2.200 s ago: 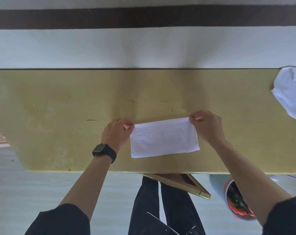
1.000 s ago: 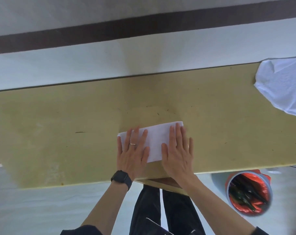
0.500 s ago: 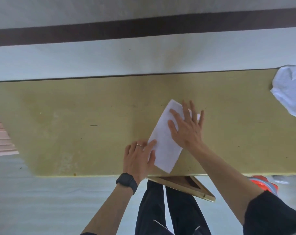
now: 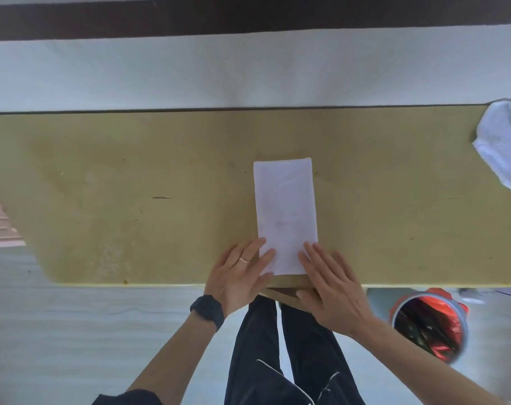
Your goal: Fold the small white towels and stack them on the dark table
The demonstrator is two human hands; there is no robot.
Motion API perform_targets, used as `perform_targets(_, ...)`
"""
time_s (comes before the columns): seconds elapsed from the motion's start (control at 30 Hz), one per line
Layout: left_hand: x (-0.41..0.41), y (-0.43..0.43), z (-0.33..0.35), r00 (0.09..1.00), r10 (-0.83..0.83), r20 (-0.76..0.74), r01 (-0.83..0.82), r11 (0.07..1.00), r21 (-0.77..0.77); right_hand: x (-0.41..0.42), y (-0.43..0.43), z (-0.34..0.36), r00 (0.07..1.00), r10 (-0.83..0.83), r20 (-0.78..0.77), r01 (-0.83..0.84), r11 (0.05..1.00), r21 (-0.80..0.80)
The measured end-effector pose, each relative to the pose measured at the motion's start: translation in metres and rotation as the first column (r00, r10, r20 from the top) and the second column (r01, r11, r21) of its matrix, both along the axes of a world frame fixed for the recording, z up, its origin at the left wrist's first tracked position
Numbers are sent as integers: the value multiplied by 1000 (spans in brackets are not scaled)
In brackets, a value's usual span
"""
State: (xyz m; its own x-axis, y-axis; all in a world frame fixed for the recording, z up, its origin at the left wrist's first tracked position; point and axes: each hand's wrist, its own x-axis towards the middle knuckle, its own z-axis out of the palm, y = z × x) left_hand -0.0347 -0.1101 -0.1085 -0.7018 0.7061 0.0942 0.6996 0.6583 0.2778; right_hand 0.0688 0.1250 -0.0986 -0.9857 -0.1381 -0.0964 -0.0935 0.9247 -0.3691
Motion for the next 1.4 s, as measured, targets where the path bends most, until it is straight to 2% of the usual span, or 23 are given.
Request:
perform_targets(0.07,3,-5,-4,988,-151,18,151,988,-10,14,-1,-10,998,49,24,-51,996,68)
perform_targets(0.13,11,-8,-12,974,-228,9,228,972,-51,17,-1,-17,998,50,-29,-47,993,104)
perform_targets(0.27,20,-7,-7,976,-205,-76,206,979,2,15,-2,-27,971,-9,-239,25,998,64)
perform_targets(0.4,21,-7,1,970,-217,-110,221,975,22,16,6,-30,973,13,-232,-8,1000,24)
perform_targets(0.5,24,-10,2,981,-193,14,192,980,42,18,9,-23,978,38,-203,-51,997,-55)
perform_targets(0.6,19,-3,19,959,-68,277,41,994,101,12,11,-7,994,-4,-106,-19,976,-215)
perform_targets(0.67,4,6,42,842,116,527,-165,985,47,-3,11,13,993,-101,68,117,939,-322)
perform_targets(0.73,-17,13,65,615,253,747,-333,942,-45,-27,14,38,911,-217,352,349,859,-374)
perform_targets(0.8,-37,20,75,490,295,820,-438,897,-61,-47,19,50,811,-287,509,528,734,-428)
perform_targets(0.93,-61,31,76,397,334,855,-577,815,-50,-73,22,48,716,-352,603,661,620,-424)
perform_targets(1.03,-84,40,63,394,378,838,-654,755,-33,-101,21,43,641,-438,630,754,515,-408)
perform_targets(1.1,-133,66,40,430,382,818,-672,741,8,-151,38,30,608,-541,581,791,481,-379)
perform_targets(1.17,-141,72,30,454,431,780,-680,733,-10,-165,37,26,584,-605,541,808,494,-321)
perform_targets(1.4,-137,69,20,527,476,704,-680,733,14,-163,22,21,585,-644,493,810,497,-311)
